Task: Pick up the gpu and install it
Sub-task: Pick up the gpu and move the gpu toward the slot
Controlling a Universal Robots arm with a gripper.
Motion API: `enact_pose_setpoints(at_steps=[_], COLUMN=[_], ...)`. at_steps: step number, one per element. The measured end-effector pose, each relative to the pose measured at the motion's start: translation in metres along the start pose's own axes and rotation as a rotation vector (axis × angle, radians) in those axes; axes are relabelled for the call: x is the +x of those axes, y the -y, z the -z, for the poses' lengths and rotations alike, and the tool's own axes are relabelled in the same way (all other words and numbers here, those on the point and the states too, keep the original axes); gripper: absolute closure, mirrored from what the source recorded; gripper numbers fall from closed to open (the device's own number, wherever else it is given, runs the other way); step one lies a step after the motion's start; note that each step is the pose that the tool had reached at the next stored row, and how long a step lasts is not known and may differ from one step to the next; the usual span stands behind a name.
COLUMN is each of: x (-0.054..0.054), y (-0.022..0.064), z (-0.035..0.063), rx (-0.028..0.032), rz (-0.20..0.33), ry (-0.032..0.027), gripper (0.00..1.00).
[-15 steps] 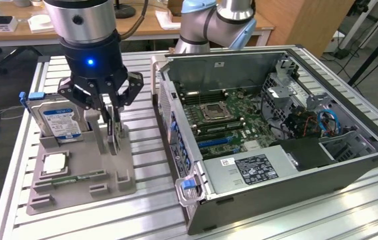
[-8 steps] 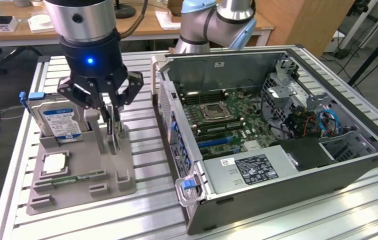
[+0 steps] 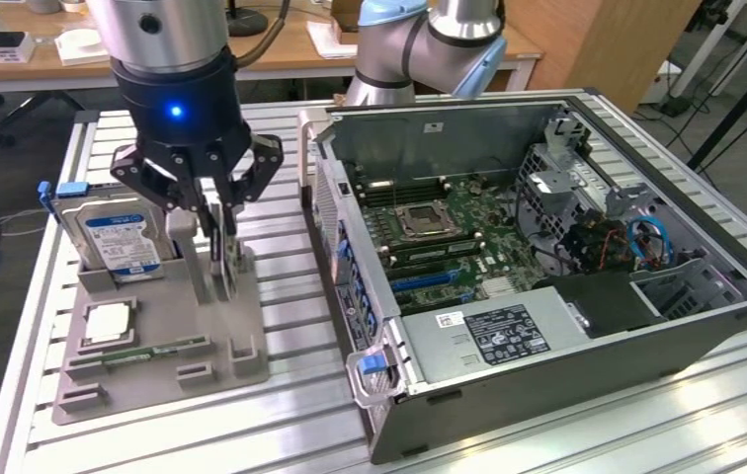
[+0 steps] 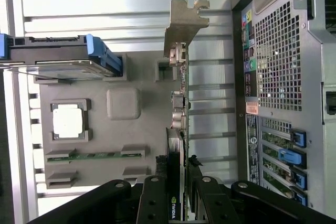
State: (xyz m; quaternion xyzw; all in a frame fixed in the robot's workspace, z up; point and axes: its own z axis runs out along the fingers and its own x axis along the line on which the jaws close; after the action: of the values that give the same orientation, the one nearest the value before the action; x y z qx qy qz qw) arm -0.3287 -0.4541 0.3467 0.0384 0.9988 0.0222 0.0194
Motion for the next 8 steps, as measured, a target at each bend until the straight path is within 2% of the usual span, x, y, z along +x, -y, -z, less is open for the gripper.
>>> enact_pose_setpoints(at_steps=[8], x=[0.0000], y=[-0.0001], z=[0.0025], rx=[0.0000], rz=[0.000], ry=[0.0000], gripper=[0.74])
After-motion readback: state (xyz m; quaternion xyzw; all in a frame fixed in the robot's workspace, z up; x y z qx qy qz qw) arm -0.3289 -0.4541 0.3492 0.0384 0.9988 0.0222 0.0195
